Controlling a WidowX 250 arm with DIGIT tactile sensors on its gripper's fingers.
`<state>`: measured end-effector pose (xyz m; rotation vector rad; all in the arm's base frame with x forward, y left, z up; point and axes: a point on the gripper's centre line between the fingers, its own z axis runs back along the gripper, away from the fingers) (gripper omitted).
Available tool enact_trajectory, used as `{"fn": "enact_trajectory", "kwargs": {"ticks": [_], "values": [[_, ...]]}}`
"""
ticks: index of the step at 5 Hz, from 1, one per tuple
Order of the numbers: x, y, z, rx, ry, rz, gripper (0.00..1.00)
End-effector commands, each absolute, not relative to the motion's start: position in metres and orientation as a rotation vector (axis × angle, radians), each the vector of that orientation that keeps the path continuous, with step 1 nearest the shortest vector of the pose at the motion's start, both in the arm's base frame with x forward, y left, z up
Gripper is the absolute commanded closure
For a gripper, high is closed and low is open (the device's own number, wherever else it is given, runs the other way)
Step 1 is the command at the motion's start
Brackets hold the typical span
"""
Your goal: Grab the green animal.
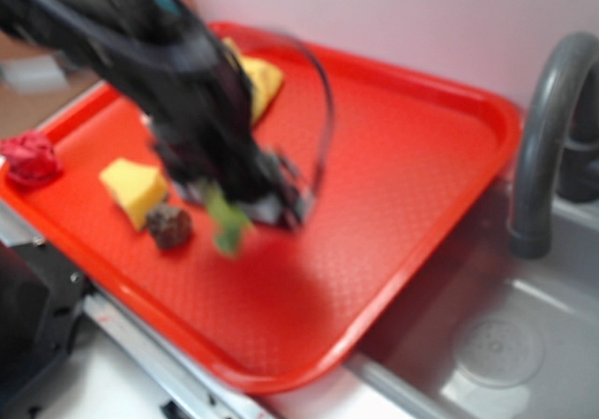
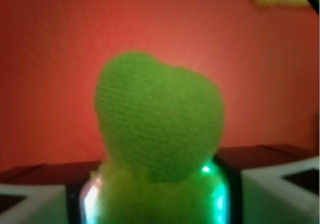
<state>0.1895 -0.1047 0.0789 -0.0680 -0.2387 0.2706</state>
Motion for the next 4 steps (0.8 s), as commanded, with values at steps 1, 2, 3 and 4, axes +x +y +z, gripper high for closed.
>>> {"fn": "enact_trajectory", "kwargs": {"ticks": [1,2,3,4], "values": [[0.197,-0.057,0.172,-0.280,-0.184,0.091,1.00],[0.184,-0.036,0.209,-0.280,-0.182,0.053,1.00],[0.182,-0.033,0.219,-0.236,-0.171,0.048,1.00],[0.185,-0.031,0.215,-0.153,-0.173,0.075,1.00]]}}
